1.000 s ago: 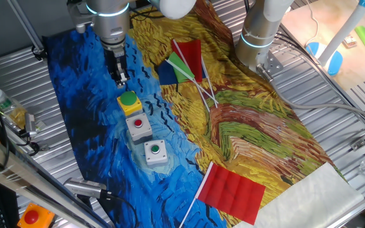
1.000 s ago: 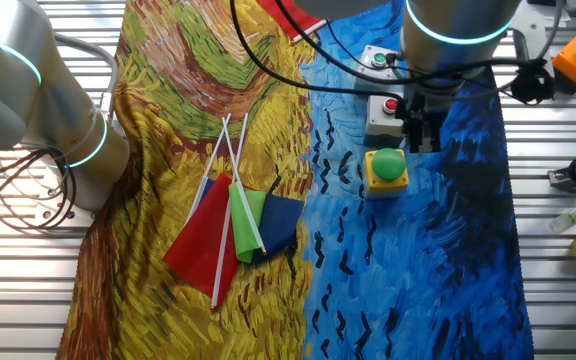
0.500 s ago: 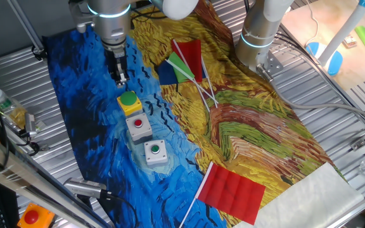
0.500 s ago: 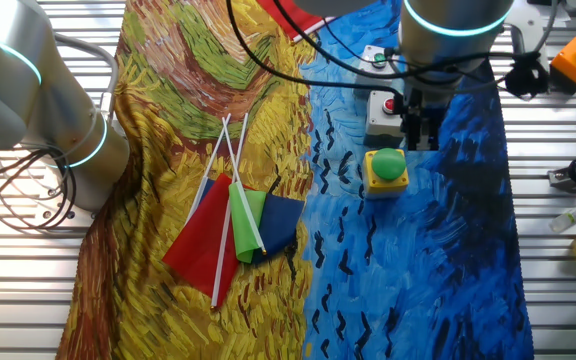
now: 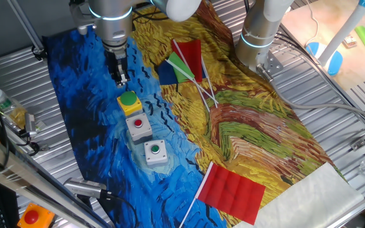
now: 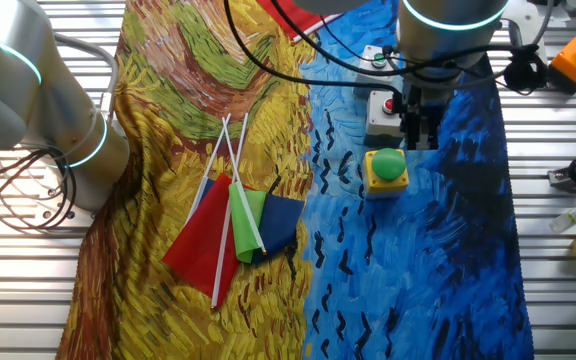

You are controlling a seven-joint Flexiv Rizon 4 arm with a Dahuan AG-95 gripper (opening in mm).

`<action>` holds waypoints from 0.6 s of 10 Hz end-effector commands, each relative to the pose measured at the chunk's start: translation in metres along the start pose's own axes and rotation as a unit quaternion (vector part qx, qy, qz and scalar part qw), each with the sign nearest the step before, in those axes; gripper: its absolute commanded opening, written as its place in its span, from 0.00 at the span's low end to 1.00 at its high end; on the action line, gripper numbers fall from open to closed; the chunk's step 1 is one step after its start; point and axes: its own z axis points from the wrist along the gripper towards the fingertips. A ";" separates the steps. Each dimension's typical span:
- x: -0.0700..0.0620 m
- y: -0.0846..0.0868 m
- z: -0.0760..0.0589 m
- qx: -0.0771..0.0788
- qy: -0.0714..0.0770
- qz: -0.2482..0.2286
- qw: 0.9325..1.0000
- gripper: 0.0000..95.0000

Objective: Press three buttons from left to right in sequence

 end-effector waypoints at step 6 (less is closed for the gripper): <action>-0.001 0.000 0.000 0.015 0.025 -0.027 0.999 0.00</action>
